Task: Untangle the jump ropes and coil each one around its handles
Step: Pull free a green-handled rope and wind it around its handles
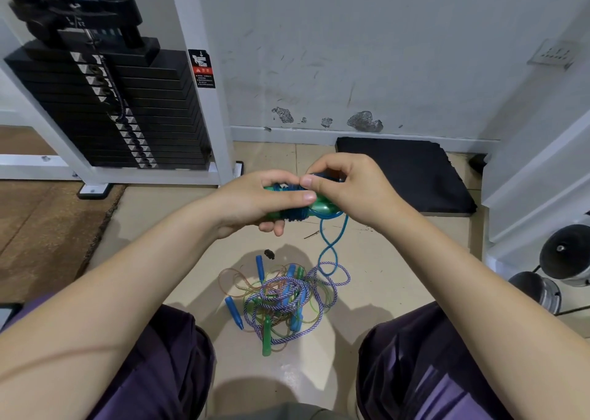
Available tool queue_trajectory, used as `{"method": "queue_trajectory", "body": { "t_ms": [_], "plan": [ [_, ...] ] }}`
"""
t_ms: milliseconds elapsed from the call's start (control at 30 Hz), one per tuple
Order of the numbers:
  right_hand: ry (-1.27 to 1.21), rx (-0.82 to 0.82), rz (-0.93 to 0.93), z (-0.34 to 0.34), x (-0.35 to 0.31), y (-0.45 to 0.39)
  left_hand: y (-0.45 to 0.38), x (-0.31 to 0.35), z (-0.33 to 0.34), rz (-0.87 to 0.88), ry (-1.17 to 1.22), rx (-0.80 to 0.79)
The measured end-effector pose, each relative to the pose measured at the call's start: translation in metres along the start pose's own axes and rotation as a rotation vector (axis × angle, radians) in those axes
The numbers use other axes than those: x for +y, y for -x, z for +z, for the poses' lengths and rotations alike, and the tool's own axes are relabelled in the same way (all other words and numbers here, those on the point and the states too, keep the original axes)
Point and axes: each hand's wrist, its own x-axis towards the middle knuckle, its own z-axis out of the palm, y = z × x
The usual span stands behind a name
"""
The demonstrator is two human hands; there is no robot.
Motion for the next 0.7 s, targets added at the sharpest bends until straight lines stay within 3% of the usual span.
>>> {"method": "queue_trajectory", "body": {
  "t_ms": [167,367,567,700],
  "plan": [
    [-0.19,-0.03,0.076,-0.002,0.006,-0.004,0.003,0.0,-0.004,0.063,-0.12,0.005],
    [-0.268,-0.096,0.121,-0.005,0.007,-0.002,0.005,0.002,-0.011,0.157,-0.091,-0.036],
    [-0.441,-0.169,0.181,-0.009,0.005,-0.001,0.002,0.002,-0.011,0.228,0.136,0.102],
    [-0.336,-0.192,0.242,-0.007,0.008,-0.001,-0.001,0.008,-0.018,0.174,0.403,0.293]
  ]
}}
